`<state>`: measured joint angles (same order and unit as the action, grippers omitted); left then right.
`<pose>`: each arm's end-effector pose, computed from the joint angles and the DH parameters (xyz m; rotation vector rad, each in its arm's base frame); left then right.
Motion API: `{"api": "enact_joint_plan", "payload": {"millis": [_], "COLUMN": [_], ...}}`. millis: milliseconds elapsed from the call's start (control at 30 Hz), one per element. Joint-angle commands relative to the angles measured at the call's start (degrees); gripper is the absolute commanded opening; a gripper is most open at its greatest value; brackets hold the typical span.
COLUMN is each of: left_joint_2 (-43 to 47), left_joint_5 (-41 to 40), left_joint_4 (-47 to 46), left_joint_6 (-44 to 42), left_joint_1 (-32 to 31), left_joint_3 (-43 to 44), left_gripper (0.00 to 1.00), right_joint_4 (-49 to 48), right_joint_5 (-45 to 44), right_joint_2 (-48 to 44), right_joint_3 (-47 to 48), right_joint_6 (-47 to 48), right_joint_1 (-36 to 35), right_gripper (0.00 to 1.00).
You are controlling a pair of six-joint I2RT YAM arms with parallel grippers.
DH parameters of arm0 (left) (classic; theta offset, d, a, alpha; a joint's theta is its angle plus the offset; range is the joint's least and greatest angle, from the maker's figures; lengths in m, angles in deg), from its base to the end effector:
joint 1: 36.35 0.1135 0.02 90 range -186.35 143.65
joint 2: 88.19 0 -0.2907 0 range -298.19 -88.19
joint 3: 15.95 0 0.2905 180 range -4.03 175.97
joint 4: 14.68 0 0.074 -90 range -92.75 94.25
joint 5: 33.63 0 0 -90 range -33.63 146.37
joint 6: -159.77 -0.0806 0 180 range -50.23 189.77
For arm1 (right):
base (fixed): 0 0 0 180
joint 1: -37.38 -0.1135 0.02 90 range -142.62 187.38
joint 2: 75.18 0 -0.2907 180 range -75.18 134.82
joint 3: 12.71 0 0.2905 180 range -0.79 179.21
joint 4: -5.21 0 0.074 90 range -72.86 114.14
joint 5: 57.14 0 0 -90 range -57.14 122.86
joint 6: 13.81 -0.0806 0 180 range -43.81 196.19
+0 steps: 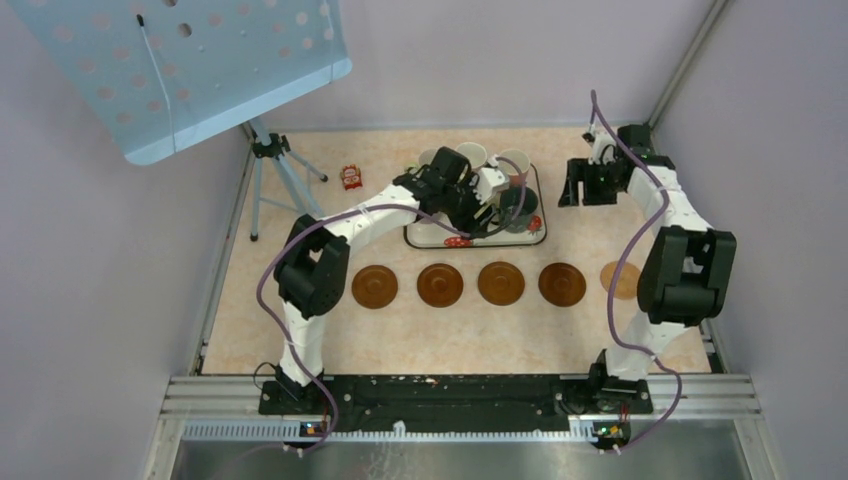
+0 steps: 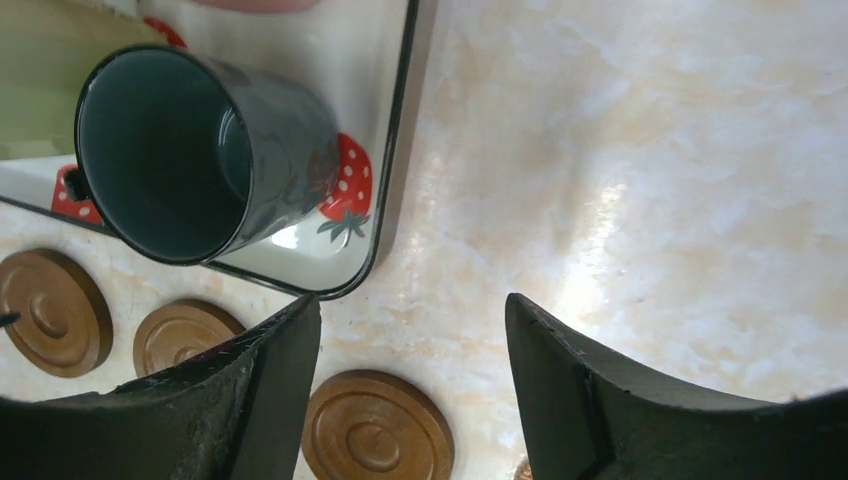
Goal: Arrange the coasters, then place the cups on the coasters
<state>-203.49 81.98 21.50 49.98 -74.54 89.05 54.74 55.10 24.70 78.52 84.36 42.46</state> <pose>0.3959 -0.3557 0.2180 1.3400 1.9736 -0.6846 0.4364 -0.0082 0.2299 -0.2090 2.5145 0.4090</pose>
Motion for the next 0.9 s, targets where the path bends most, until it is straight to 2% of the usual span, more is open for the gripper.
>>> {"api": "enact_joint_plan", "payload": {"millis": [0,167,367,600,867], "left_joint_2": [1.31,-2.13,-4.49,-8.64,-8.99], "left_joint_5": [-5.35,-6.21,-4.71,-5.08,-2.08], "left_joint_4": [-7.22,-6.12,-7.55,-7.89,-7.9], "left_joint_6": [6.85,8.19,7.14,6.38,6.09], "left_joint_1": [-1.66,-2.06,-2.81,-4.36,-8.15], "left_joint_3": [0.23,3.25,4.94,8.94,9.83], "left_gripper": [0.72,0.71,0.7,0.72,0.67], "right_joint_4": [1.67,5.28,4.89,6.95,8.33], "right_joint_5": [1.77,3.04,4.47,4.42,4.65], "right_joint_2": [-3.57,-4.24,-7.92,-8.62,-9.28], "right_joint_3": [4.89,5.25,0.84,0.51,0.46], "right_joint_6": [-0.16,1.26,0.63,1.31,1.96], "right_joint_1": [3.47,4.85,4.85,4.85,4.85], "right_gripper": [0.68,0.68,0.68,0.68,0.68]}}
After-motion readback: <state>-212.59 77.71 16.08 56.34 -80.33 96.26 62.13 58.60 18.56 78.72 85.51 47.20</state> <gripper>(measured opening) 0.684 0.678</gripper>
